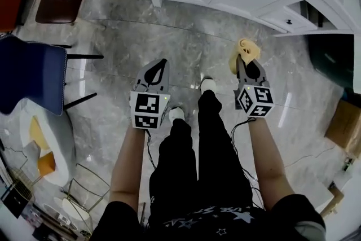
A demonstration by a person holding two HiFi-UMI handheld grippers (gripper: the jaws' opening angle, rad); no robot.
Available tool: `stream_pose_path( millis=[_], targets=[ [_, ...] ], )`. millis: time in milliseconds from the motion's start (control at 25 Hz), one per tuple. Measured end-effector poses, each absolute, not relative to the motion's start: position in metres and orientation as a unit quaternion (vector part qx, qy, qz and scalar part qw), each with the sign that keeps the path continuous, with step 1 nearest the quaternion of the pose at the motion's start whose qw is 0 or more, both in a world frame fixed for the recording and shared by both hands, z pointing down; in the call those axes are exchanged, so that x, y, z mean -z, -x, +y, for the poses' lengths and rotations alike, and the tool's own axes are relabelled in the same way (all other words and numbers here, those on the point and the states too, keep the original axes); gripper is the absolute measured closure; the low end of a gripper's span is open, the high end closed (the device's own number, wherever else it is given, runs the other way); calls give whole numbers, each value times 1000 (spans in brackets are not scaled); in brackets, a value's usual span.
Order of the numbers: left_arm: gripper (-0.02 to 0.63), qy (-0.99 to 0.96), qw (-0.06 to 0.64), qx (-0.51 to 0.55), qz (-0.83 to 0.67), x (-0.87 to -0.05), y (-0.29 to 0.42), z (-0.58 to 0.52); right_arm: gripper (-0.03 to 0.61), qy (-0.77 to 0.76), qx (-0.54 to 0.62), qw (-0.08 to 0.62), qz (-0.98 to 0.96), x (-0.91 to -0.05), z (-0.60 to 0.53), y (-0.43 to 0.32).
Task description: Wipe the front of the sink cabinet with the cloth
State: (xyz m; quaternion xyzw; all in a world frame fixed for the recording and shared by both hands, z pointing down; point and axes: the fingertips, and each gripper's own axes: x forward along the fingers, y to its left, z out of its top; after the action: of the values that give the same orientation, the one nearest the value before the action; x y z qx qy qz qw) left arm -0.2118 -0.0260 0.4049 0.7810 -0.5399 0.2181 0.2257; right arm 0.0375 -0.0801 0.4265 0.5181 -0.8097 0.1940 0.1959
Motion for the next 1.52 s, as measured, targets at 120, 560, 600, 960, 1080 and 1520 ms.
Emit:
stream_pose_path(
  millis=[120,560,600,960,1080,1520],
  targets=[
    [598,-788,221,-225,-528,-374,211,-7,514,-528,-210,184,-802,-395,-51,-33],
    [598,-793,226,-232,-516,-340,168,60,515,-564,-252,166,-769,-367,43,-93],
    [598,-793,225,-234,-516,-338,159,69,515,-564,-256,166,-767,-366,55,-100],
    [598,-799,218,-218,-517,-269,57,163,515,-567,-260,142,-769,-304,169,-187],
    [598,-806,208,-215,-511,-244,27,190,516,-571,-248,132,-771,-275,194,-216],
    [598,-806,174,-207,-527,-167,-10,280,517,-573,-204,88,-789,-184,263,-263]
  ],
)
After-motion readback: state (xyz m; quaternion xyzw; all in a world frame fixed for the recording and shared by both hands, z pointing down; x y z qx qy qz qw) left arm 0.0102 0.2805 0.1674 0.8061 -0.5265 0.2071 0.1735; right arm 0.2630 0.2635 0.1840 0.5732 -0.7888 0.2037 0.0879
